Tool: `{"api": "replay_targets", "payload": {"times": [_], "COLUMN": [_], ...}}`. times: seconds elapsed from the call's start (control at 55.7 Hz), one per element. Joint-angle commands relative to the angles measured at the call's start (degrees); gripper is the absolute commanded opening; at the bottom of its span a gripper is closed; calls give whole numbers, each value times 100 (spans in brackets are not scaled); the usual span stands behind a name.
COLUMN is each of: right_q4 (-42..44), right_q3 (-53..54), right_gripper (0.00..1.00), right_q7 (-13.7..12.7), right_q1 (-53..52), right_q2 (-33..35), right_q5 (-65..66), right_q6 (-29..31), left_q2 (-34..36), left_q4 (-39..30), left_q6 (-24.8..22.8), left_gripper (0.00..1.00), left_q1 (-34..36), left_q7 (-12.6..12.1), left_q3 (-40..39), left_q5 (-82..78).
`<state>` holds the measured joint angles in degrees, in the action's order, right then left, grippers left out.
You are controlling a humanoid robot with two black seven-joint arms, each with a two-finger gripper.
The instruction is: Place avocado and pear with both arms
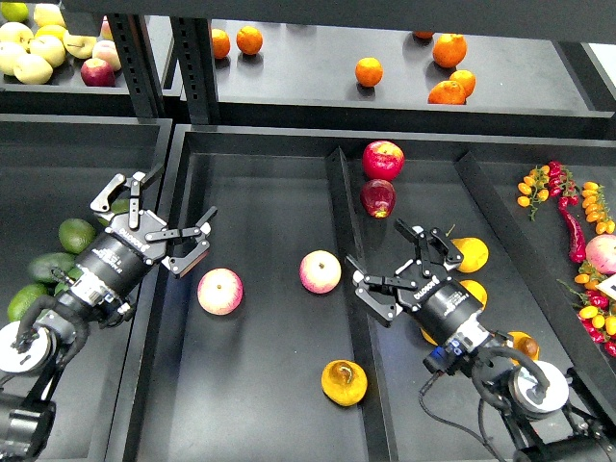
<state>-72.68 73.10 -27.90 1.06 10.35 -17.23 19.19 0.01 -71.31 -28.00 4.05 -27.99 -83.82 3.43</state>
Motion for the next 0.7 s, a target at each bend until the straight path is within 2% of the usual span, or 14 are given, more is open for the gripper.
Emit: {"api": "replay_targets", "payload": {"times": [0.0,0.054,0.287,0.449,0.683], "right_q4": [-10,-10,-97,-54,140], "right_q3": [-6,-6,-454,-656,-1640], "right_gripper": [100,100,100,100,100], "right_q7": [-10,-10,-10,-10,-10], "right_q1": [210,272,536,562,-140], "right_q2": [178,248,503,582,1549], "right_q5": [-9,-9,96,685,1845], "right_q6": [655,881,881,881,881], "left_q2": [-1,-1,-1,-1,-1], "left_q4": [-138,-199,-393,-401,-401], "left_q6": [0,0,0,0,0], "left_gripper": [99,99,99,99,99], "left_q1": [-325,-440,-818,-897,-923], "left_q7": [-1,-1,-1,-1,-1], "left_q3": [50,103,305,314,367], "left_q5": [0,0,9,9,9]}}
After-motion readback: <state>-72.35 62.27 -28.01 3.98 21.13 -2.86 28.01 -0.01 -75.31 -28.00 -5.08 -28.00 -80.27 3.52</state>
